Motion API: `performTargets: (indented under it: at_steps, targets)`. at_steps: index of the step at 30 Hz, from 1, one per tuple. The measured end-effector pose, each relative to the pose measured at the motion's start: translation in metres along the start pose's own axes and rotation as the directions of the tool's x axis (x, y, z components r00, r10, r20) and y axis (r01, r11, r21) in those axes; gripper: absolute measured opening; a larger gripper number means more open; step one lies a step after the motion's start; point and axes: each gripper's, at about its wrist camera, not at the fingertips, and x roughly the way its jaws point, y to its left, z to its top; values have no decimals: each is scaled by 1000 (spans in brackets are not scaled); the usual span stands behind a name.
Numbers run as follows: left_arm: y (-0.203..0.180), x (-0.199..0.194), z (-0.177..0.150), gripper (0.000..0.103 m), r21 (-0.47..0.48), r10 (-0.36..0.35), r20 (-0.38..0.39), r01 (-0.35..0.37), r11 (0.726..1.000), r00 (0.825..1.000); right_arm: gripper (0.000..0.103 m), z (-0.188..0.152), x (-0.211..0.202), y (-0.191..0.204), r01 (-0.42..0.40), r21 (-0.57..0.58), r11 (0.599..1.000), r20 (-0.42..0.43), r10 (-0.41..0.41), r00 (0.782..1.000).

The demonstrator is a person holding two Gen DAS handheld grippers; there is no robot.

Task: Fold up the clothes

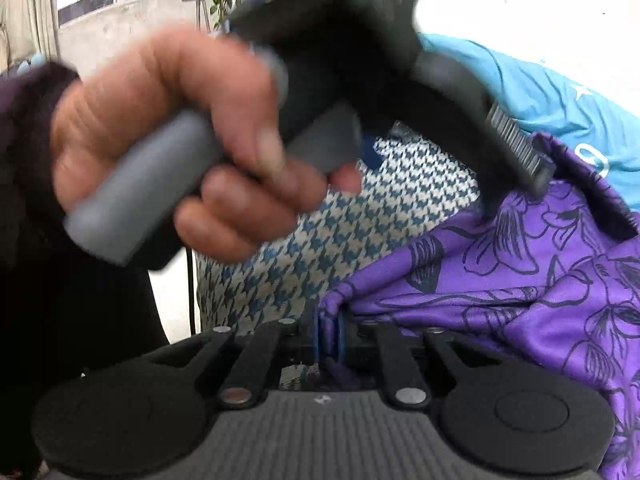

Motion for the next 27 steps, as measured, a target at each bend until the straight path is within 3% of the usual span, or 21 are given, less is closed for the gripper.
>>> performTargets:
  at_steps: [7,14,17,23,27]
  targets:
    - [-4,5,-3,103,5,17,-7,-17,1000,1000,20,-1,-34,-9,0,16,1000,63,-1,998]
    - [-9,9,-4,103,0,38,-20,-38,999,999,27,2,-63,-58,156,179,971,143,-183,973]
    - [-11,11,-5,103,-3,47,-26,-47,999,999,31,4,-65,-83,246,264,933,142,-290,947]
    - [-21,-2,-2,103,-1,20,62,-20,1000,998,38,-1,-76,-124,282,483,829,131,-387,913]
    - [-32,9,-3,103,15,10,12,-10,1000,1000,48,-7,-81,-149,300,596,745,106,-443,890]
